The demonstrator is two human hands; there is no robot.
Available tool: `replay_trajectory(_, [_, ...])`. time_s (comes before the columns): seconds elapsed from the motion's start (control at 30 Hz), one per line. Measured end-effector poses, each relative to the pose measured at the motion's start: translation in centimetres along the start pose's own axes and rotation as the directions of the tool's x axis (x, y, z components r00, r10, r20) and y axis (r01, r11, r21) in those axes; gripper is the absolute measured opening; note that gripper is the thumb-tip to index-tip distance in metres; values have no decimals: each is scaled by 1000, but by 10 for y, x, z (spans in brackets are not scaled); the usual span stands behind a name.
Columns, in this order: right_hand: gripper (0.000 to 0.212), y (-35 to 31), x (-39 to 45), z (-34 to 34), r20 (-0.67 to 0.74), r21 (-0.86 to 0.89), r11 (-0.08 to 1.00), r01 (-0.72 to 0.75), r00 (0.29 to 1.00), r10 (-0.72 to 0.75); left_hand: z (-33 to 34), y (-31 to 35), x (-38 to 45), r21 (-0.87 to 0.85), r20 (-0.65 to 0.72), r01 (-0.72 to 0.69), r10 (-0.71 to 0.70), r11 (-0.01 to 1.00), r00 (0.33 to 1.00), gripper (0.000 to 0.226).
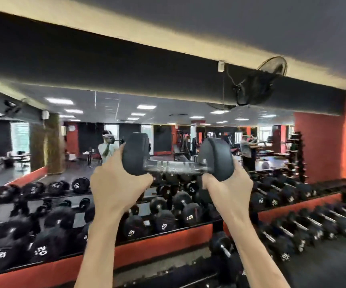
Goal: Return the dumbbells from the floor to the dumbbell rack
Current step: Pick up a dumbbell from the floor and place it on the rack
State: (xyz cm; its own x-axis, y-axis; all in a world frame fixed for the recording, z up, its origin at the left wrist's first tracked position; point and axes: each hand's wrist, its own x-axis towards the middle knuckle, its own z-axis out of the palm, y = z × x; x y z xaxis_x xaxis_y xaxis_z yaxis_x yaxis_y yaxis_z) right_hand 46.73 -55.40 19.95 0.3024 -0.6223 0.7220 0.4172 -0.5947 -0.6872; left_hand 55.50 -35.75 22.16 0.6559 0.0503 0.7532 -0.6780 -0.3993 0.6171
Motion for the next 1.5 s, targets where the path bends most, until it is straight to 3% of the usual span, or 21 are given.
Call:
replay_trajectory(0.2, [31, 74, 9, 141, 128, 40, 984, -173, 978, 167, 27, -116, 78, 161, 90, 95, -111, 982, 990, 53])
replay_trajectory(0.3, [25, 112, 12, 199, 165, -3, 977, -215, 963, 213, 48, -174, 104, 223, 142, 146, -180, 964, 973, 38])
replay_trajectory(0.5, [21, 202, 18, 305, 260, -87, 959, -271, 923, 285, 104, -297, 141, 251, 149, 285, -328, 925, 933, 33])
replay_trajectory(0.77, [21, 308, -30, 433, 315, -247, 849, -467, 790, 526, 142, -463, 169, 399, 306, 417, -548, 816, 779, 33])
replay_trajectory(0.87, [17, 330, -62, 480, 284, -302, 763, -572, 710, 644, 144, -527, 183, 461, 377, 409, -591, 787, 713, 29])
replay_trajectory(1.07, [20, 355, -146, 566, 121, -390, 621, -681, 630, 767, 131, -655, 195, 501, 560, 326, -588, 801, 583, 33])
replay_trajectory(1.17, [22, 355, -191, 594, 32, -417, 504, -756, 542, 840, 119, -704, 195, 541, 632, 268, -596, 797, 496, 37])
replay_trajectory(1.27, [32, 348, -227, 613, -79, -435, 387, -813, 463, 883, 114, -741, 189, 558, 690, 210, -589, 803, 420, 43])
replay_trajectory(1.37, [41, 337, -258, 624, -133, -421, 341, -841, 429, 894, 104, -765, 178, 553, 728, 200, -586, 809, 355, 45])
replay_trajectory(1.5, [28, 334, -294, 622, -201, -393, 288, -873, 387, 900, 103, -792, 155, 526, 784, 164, -550, 835, 289, 57])
